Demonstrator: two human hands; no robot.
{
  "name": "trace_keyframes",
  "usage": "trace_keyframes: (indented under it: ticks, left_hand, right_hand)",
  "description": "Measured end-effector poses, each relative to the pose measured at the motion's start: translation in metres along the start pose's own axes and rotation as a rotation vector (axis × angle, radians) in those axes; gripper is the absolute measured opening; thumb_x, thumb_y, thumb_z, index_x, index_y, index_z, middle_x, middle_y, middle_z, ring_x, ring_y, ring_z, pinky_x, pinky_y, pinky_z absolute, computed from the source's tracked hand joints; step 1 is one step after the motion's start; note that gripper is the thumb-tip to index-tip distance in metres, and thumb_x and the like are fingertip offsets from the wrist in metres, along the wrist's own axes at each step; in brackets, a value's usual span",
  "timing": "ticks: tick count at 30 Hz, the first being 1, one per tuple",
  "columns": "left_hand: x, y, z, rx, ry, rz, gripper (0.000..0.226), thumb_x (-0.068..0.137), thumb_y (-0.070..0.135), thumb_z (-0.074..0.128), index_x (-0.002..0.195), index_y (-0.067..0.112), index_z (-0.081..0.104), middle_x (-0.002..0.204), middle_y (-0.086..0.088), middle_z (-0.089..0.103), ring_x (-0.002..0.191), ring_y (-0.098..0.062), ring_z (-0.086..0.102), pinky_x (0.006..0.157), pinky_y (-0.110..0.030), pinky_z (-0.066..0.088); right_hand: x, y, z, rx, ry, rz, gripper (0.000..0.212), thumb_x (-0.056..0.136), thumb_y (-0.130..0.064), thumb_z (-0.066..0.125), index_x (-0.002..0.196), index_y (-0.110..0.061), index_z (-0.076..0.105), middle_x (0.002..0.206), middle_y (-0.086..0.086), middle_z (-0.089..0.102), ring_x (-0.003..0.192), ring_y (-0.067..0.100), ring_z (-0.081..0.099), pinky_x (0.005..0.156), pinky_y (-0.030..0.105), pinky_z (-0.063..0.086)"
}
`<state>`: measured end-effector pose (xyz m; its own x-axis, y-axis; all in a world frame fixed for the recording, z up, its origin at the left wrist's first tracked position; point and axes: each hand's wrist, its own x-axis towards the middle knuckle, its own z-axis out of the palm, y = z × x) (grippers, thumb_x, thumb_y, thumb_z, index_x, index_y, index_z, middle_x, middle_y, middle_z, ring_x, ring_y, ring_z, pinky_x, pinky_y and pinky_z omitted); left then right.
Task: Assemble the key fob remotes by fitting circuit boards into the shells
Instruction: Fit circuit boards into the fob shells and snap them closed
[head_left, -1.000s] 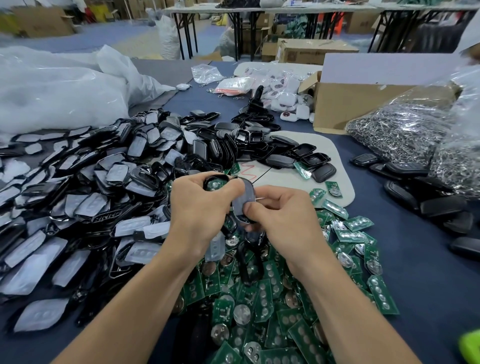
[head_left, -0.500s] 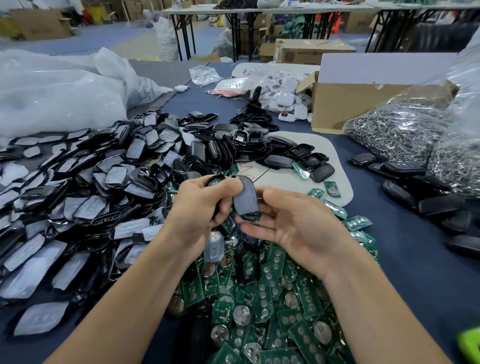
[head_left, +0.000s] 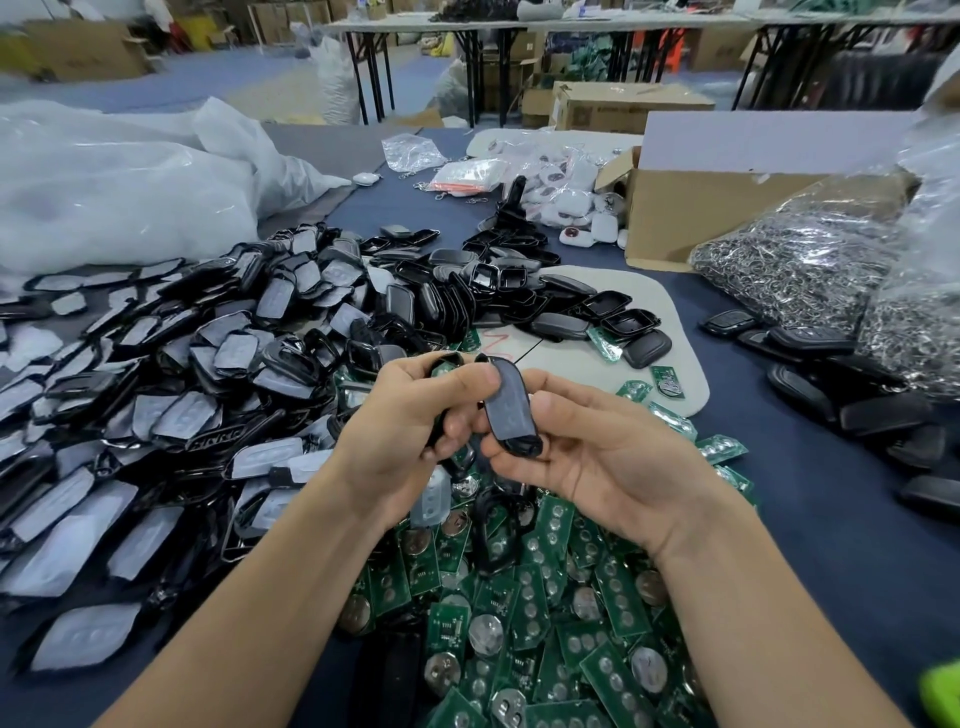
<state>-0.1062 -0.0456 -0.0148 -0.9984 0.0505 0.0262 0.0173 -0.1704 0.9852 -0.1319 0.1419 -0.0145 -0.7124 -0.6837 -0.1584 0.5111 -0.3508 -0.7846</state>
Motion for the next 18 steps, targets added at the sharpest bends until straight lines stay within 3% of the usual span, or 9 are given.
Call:
trace_keyframes:
  ticks: [4,6,8,11,14,18]
  left_hand:
    - [0.002,-0.001,0.003,-0.016,0.079,-0.005,0.015,0.082,0.034,0.076,0.082,0.021,0.083,0.05,0.006,0.046,0.042,-0.005,0.034,0.041,-0.017,0.023]
    - [0.001,-0.001,0.004,-0.021,0.118,-0.02,0.035,0.074,0.051,0.078,0.098,0.026,0.084,0.054,0.005,0.048,0.046,-0.006,0.038,0.043,-0.016,0.027]
    - [0.0,0.0,0.005,-0.041,0.161,-0.048,0.043,0.082,0.058,0.07,0.108,0.025,0.082,0.062,0.003,0.054,0.053,-0.009,0.044,0.051,-0.021,0.033]
    - [0.0,0.0,0.006,-0.153,0.22,-0.069,0.034,0.103,0.025,0.046,0.121,0.011,0.072,0.075,-0.004,0.065,0.063,-0.013,0.057,0.062,-0.028,0.043]
    - [0.0,0.002,0.009,-0.137,0.311,-0.055,0.033,0.103,0.004,0.041,0.112,0.006,0.072,0.086,-0.009,0.074,0.077,-0.016,0.069,0.067,-0.029,0.057]
    - [0.002,0.001,0.01,-0.054,0.336,-0.065,0.031,0.099,-0.005,0.058,0.09,0.012,0.082,0.095,-0.006,0.08,0.089,-0.018,0.076,0.078,-0.032,0.064]
  right_hand:
    - [0.001,0.001,-0.003,0.022,0.044,-0.016,0.034,0.086,-0.012,0.069,0.118,-0.002,0.075,0.109,0.023,0.073,0.091,0.029,0.074,0.089,0.041,0.063]
    - [0.001,0.0,-0.004,0.047,0.095,-0.032,0.033,0.084,-0.013,0.068,0.113,-0.001,0.077,0.109,0.022,0.075,0.088,0.028,0.075,0.084,0.038,0.064]
    - [0.002,0.001,-0.005,0.066,0.145,-0.043,0.032,0.084,-0.016,0.067,0.108,0.0,0.079,0.109,0.022,0.076,0.089,0.027,0.076,0.083,0.037,0.064]
    - [0.006,0.002,-0.007,0.098,0.223,-0.066,0.033,0.081,-0.019,0.069,0.109,-0.006,0.081,0.112,0.017,0.077,0.089,0.024,0.074,0.087,0.038,0.063]
    - [0.009,0.004,-0.009,0.083,0.273,-0.103,0.035,0.08,-0.02,0.072,0.113,-0.011,0.079,0.109,0.011,0.077,0.089,0.021,0.071,0.092,0.037,0.061]
    - [0.013,0.006,-0.009,0.022,0.33,-0.157,0.023,0.095,-0.011,0.065,0.112,-0.013,0.079,0.108,0.009,0.078,0.09,0.018,0.072,0.09,0.033,0.06]
